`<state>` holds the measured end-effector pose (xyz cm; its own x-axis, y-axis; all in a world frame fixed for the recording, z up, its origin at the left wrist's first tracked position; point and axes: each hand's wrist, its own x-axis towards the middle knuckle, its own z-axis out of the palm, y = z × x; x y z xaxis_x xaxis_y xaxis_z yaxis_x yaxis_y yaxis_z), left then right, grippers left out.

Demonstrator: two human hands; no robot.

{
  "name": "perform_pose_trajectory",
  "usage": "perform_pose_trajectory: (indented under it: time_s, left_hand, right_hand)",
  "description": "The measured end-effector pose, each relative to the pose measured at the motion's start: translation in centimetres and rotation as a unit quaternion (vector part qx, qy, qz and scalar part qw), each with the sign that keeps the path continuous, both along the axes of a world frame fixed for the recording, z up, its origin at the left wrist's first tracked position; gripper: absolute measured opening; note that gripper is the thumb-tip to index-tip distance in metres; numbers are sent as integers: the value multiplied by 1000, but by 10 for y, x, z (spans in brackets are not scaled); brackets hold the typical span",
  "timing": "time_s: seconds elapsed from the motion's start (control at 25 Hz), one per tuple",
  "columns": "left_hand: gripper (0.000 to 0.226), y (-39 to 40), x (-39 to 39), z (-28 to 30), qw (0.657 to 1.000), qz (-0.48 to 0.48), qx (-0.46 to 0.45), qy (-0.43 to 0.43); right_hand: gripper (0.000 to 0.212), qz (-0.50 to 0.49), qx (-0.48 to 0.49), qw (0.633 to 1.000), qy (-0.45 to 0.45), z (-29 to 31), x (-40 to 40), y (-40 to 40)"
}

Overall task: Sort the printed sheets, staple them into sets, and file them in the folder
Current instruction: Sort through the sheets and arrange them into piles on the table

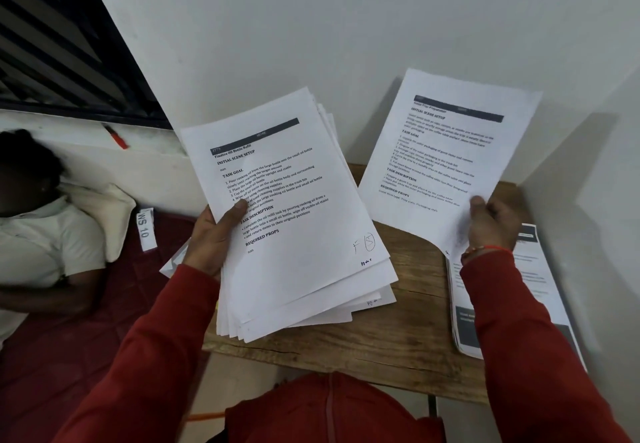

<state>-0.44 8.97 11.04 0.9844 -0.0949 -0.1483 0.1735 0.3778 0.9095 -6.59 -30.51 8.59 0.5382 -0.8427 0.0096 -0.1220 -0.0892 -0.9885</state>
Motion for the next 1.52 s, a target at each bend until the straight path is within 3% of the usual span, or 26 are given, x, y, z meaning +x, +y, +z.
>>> perform_pose_trajectory:
  time_s: [0.16, 0.24, 0.36, 0.44, 0.56, 0.68, 0.8, 0.88, 1.04, 1.12, 1.2, 1.24, 1.36, 1.52]
  left_hand:
    - [52, 2, -1, 1, 1000, -11, -16, -5]
    - [54, 4, 0, 0, 1000, -6, -9, -7]
    - [40, 11, -1, -5, 999, 22, 29, 5]
    - [40, 16, -2, -8, 999, 24, 26, 13]
    - [53, 13, -4, -13, 999, 13, 35, 16]
    - [21, -5, -9, -11, 999, -4, 48, 23]
    - [19, -17, -9, -11, 998, -15, 67, 16]
    - [13, -19, -6, -15, 994, -7, 106, 1]
    - [22, -23, -4, -17, 985, -4, 172, -1]
    - [3, -23, -5, -15, 986, -11, 168, -6]
    - [42, -21, -6, -14, 989, -26, 146, 1]
    - [48, -22, -7, -11, 994, -33, 104, 10]
    - [36, -24, -10, -13, 998, -41, 37, 23]
    - [51, -24, -9, -16, 994, -25, 105, -12]
  right_hand:
    - [18, 9, -56, 998, 21, 11, 2, 18]
    - [9, -15, -14, 1000, 3, 14, 3, 23]
    - [12, -21, 50, 997, -50, 39, -3, 28]
    - [21, 30, 14, 999, -36, 58, -5, 31]
    - [24, 166, -34, 983, 70, 61, 1, 45]
    - [24, 252, 47, 966, 46, 48, 4, 78]
    - [15, 329, 141, 934, 27, 37, -2, 113]
    - [32, 349, 227, 909, 24, 31, -8, 123]
    - [25, 313, 178, 933, 13, 21, -11, 129]
    - [24, 280, 158, 947, -5, 22, -10, 130]
    - [26, 252, 171, 952, -43, 19, -7, 126]
    - [27, 240, 178, 953, -54, 20, -6, 123]
    - [18, 237, 213, 946, -56, 16, -5, 117]
    - [7, 268, 246, 930, -49, 12, -6, 116]
